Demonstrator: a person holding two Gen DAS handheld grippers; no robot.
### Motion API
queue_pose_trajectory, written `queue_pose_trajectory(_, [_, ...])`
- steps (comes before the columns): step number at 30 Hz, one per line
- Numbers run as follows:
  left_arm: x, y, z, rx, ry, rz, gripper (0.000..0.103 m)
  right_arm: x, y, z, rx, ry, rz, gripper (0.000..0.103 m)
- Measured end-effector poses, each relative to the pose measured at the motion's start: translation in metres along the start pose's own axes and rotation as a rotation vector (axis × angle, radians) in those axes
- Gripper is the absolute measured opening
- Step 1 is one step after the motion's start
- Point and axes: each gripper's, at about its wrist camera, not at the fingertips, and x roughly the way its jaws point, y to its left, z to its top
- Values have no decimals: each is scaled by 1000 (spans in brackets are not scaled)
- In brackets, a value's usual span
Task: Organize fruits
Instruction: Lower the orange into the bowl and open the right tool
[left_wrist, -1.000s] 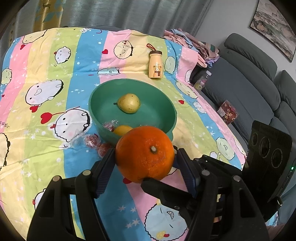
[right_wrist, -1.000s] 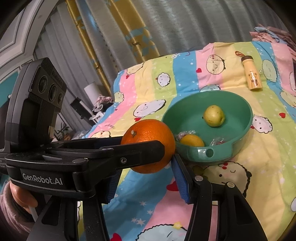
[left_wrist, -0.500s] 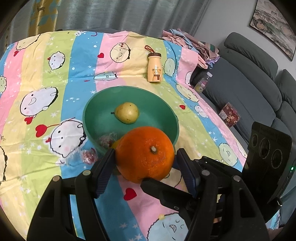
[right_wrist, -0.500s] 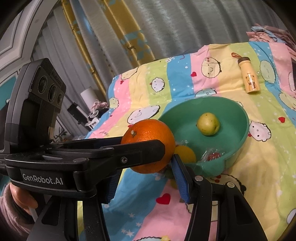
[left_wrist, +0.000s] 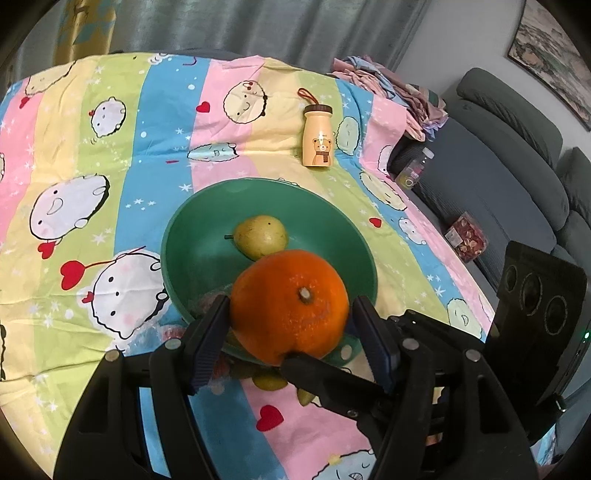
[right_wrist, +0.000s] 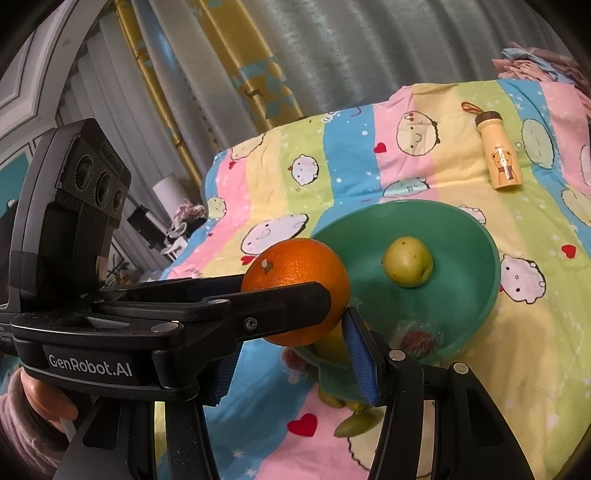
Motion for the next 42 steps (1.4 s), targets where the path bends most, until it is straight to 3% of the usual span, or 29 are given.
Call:
queue_pose_trajectory(15, [30, 10, -2, -28, 54, -40, 67, 16, -17, -3, 24, 56, -49, 56])
queue_pose_trajectory(42, [42, 11, -3, -42, 74, -51, 67, 17, -17, -1, -8, 57, -112, 56])
